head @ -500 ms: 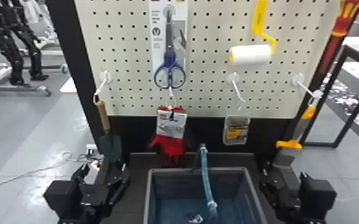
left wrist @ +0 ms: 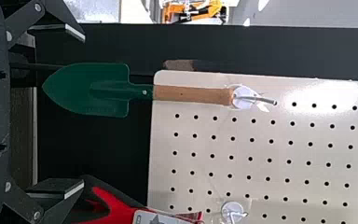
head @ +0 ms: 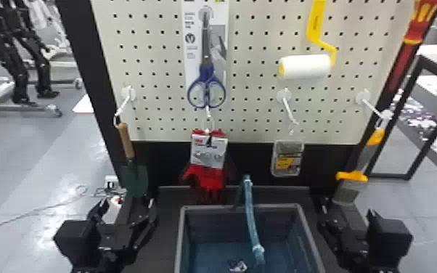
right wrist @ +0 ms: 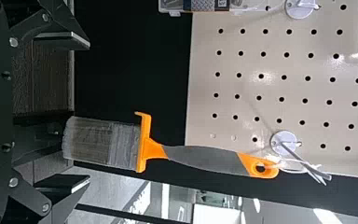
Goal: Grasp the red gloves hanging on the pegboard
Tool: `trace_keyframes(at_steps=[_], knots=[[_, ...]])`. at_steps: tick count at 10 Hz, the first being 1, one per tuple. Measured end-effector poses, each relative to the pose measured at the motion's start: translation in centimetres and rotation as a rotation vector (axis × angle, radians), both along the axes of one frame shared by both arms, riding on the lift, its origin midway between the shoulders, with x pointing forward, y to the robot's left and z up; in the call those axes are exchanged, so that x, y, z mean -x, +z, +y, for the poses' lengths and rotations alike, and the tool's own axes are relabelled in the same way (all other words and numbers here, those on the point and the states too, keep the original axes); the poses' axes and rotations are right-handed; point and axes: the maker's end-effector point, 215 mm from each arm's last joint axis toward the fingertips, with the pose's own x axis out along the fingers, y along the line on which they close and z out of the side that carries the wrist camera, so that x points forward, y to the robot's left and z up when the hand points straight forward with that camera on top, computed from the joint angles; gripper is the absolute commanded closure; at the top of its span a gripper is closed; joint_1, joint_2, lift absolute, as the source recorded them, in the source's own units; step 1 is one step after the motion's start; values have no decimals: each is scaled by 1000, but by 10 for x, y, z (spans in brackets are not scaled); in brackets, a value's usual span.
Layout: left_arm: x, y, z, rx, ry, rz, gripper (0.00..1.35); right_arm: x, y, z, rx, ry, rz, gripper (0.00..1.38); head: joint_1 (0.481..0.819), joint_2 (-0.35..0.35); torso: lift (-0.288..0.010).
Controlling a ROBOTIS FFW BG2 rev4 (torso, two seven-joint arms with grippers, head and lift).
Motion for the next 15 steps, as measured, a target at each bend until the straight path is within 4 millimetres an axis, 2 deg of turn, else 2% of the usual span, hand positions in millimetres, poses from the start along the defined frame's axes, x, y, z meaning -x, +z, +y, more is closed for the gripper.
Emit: trace_keyframes(at_steps=[3,8,12,15], knots=[[-5,1,-8,6,-48,3,202,0,1,0,-1,1,-10,269,549,0,-100],[-38,18,-28,55,-270,-24,202,0,3,2,-2,7,-15,269,549,0,-100],[-57,27,-41,80,-409,-27,202,-3,4,7,-4,24,-20,269,549,0,-100],[-64,25,-48,104,-455,-11,202,-3,5,10,-9,26,-27,269,549,0,-100]])
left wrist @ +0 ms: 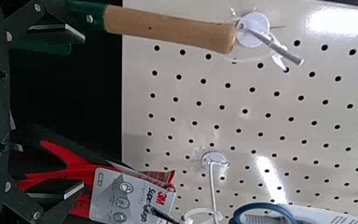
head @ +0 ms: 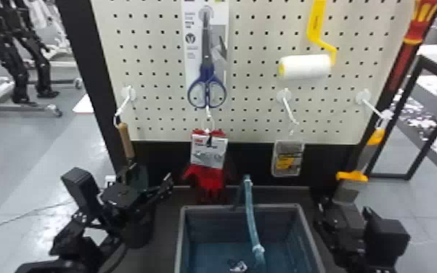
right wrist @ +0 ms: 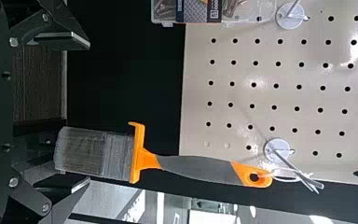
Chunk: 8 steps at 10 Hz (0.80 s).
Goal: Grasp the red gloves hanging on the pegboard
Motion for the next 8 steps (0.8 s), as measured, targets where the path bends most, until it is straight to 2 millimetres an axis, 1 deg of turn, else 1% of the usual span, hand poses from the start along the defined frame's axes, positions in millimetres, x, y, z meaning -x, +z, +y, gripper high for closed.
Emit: trace_keyframes(at_steps=[4,8], knots=[[-11,2,-22,-4,-92,6,202,-2,1,4,-1,10,-5,269,549,0,-100],[-19,0,-46,11,-202,27,202,-4,4,7,-3,17,-14,269,549,0,-100]])
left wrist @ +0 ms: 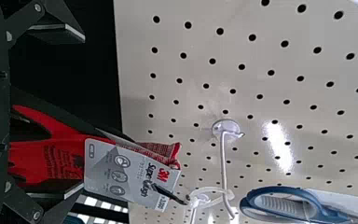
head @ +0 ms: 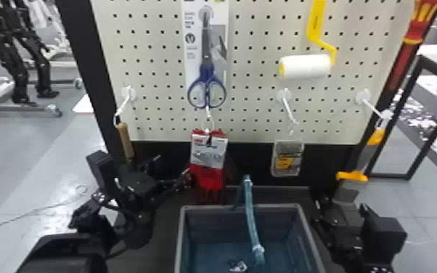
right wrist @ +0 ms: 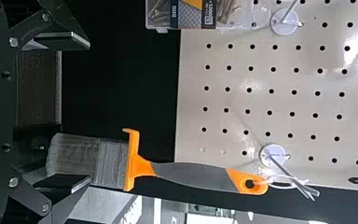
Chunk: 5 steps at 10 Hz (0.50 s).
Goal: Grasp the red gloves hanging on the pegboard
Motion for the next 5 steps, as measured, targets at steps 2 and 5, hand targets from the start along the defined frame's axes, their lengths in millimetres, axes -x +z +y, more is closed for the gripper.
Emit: trace_keyframes(at_steps=[2,5], knots=[[-4,-1,-12,-13,-69,7,202,-1,1,2,0,4,-5,269,549,0,-100],[-6,-2,-29,-41,-170,22,203,-4,3,6,-4,14,-10,269,549,0,-100]])
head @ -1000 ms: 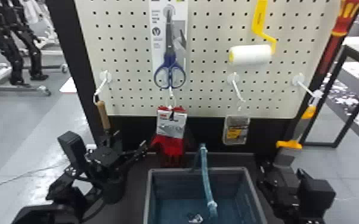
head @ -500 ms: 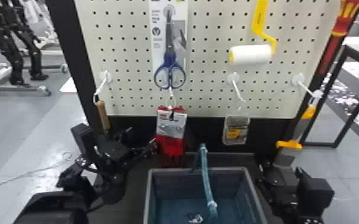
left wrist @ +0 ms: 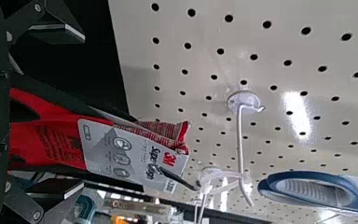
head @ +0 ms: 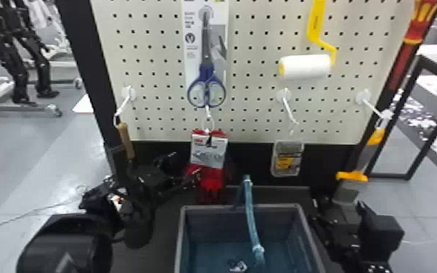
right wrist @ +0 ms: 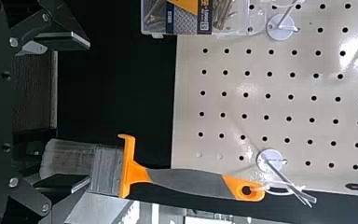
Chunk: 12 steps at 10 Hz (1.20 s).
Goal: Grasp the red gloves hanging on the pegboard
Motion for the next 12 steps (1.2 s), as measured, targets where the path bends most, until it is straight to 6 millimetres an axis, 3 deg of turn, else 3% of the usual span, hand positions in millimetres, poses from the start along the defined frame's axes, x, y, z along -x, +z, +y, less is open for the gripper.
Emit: trace_keyframes(at_steps=[7,12], knots=[[7,-1,-17,-132,-268,55,203,-4,2,7,-2,14,-8,269,549,0,-100],[-4,9,-29,-177,-328,27,225,-11,8,18,-4,46,-24,269,549,0,-100]])
